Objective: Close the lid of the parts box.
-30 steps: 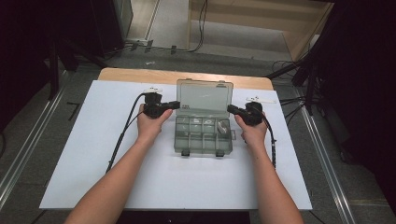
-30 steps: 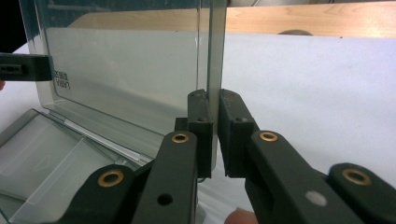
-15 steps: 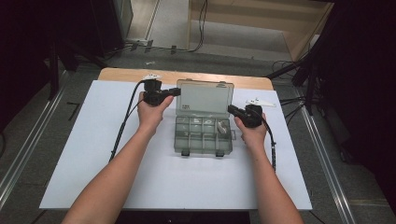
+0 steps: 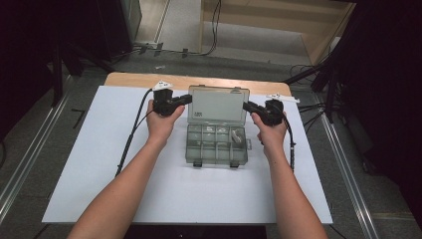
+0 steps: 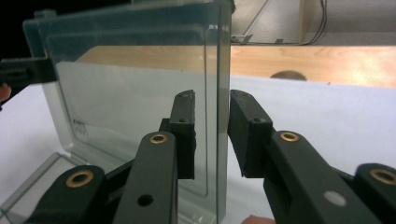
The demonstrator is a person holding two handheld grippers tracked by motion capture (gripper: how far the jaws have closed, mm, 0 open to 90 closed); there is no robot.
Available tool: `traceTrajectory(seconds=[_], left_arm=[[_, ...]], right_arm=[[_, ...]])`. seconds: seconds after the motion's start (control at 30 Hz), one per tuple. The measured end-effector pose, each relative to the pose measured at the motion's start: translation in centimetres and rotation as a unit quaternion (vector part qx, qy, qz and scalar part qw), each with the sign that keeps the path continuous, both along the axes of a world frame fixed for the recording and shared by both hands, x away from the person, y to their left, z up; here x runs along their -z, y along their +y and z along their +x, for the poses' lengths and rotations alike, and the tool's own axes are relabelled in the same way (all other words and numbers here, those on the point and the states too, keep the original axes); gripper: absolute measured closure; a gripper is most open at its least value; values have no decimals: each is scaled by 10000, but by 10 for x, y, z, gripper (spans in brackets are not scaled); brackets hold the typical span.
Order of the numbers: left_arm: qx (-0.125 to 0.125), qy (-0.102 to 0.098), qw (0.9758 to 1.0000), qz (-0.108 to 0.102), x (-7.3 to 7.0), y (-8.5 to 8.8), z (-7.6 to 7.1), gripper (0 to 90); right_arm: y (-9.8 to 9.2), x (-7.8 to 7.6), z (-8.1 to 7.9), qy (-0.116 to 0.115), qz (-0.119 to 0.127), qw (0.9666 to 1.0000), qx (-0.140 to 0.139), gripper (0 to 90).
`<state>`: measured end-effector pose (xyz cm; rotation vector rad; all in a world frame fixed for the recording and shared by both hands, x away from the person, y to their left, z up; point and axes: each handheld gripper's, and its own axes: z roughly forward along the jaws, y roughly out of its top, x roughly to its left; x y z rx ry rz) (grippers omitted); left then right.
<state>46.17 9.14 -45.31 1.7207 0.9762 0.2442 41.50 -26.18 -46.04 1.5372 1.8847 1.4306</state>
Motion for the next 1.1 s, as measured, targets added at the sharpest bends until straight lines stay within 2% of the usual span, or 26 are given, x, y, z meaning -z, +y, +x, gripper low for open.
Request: traceTrajectory(seconds=[0.1, 0.23, 0.4, 0.43, 0.5, 0.6, 0.67, 0.73, 0.77, 0.83, 0.97, 1.1], left_arm=[[23, -61, 10000, -23, 1, 1, -1, 828], [24, -184, 9998, 0, 2, 0, -4, 828], [109, -42, 9999, -116, 2, 3, -2, 814], [149, 3, 9998, -129, 2, 5, -2, 797], [204, 51, 9997, -101, 0, 8, -2, 684], [247, 56, 9996, -160, -4, 14, -5, 670], [302, 83, 9991, -283, -5, 19, -6, 678], [356, 101, 9987, -336, -5, 24, -5, 746], [384, 115, 9986, -354, -5, 26, -4, 815], [268, 225, 9988, -334, -3, 28, -2, 891], [180, 550, 9976, -370, 7, 28, 9, 893], [234, 687, 9967, -362, 12, 22, 14, 893]], right_arm=[[3, -7, 6, 106, -167, 9998, 89, 754], [4, -6, 6, 109, -213, 9995, 197, 818], [5, -5, 0, -37, -289, 9994, 202, 827], [5, -5, -1, -52, -307, 9993, 207, 827], [6, -5, -3, -103, -325, 9992, 218, 827], [6, -5, -6, -184, -354, 9990, 218, 826], [6, -5, -8, -275, -372, 9987, 191, 826], [6, -5, -11, -327, -419, 9984, 181, 826], [6, -5, -12, -355, -431, 9983, 181, 825], [6, -5, -14, -401, -433, 9981, 165, 824], [6, -4, -19, -583, -500, 9970, 121, 823], [5, -3, -25, -719, -537, 9959, 72, 819]])
